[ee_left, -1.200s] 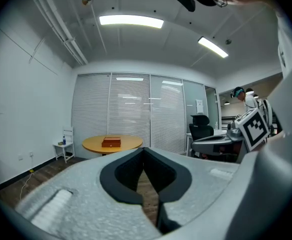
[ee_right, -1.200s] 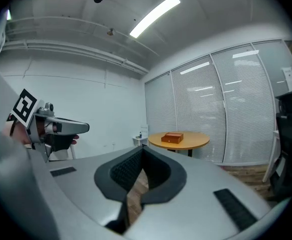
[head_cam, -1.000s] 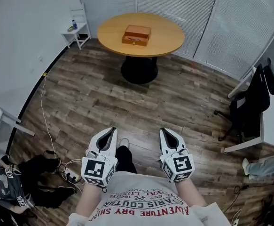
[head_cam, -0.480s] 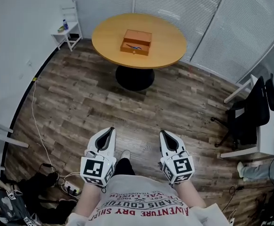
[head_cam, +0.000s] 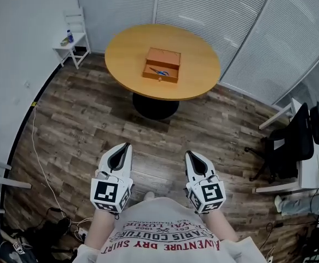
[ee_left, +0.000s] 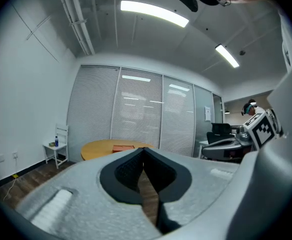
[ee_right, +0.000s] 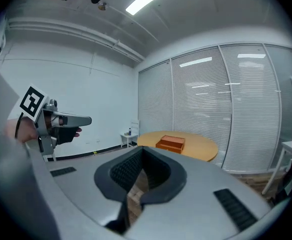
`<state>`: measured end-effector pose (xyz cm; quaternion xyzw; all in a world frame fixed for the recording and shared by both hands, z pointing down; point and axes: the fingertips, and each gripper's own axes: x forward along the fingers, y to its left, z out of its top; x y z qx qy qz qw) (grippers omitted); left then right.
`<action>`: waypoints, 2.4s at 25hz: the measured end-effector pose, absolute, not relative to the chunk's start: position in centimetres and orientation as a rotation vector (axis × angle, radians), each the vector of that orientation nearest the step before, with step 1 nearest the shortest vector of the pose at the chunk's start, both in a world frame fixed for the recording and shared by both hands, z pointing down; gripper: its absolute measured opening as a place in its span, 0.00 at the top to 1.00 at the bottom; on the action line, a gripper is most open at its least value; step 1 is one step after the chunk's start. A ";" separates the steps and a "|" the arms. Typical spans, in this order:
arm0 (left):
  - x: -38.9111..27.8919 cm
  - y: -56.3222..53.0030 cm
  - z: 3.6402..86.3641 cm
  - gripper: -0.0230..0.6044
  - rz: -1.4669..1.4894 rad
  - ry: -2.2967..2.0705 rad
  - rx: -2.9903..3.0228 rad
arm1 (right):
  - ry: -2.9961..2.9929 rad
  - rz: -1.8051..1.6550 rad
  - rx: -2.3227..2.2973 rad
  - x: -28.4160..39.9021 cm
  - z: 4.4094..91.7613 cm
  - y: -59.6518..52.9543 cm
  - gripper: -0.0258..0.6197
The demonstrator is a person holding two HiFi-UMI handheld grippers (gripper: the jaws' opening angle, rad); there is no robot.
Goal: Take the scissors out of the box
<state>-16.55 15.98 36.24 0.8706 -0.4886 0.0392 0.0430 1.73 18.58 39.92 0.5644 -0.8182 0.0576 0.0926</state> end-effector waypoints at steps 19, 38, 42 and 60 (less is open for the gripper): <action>-12.7 -1.0 39.7 0.95 0.209 -1.511 2.624 | -2.481 0.234 1.606 4.5 43.0 -0.7 0.95; -3.7 -25.3 41.0 0.95 0.289 -1.663 2.463 | -2.556 0.274 1.299 12.7 44.5 -27.5 0.95; -3.8 -27.8 42.7 0.95 0.311 -1.647 2.422 | -2.535 0.330 1.228 12.1 46.5 -30.7 0.95; -8.3 -41.4 45.2 0.95 0.340 -1.453 2.498 | -2.270 0.511 1.089 5.9 54.8 -40.4 0.95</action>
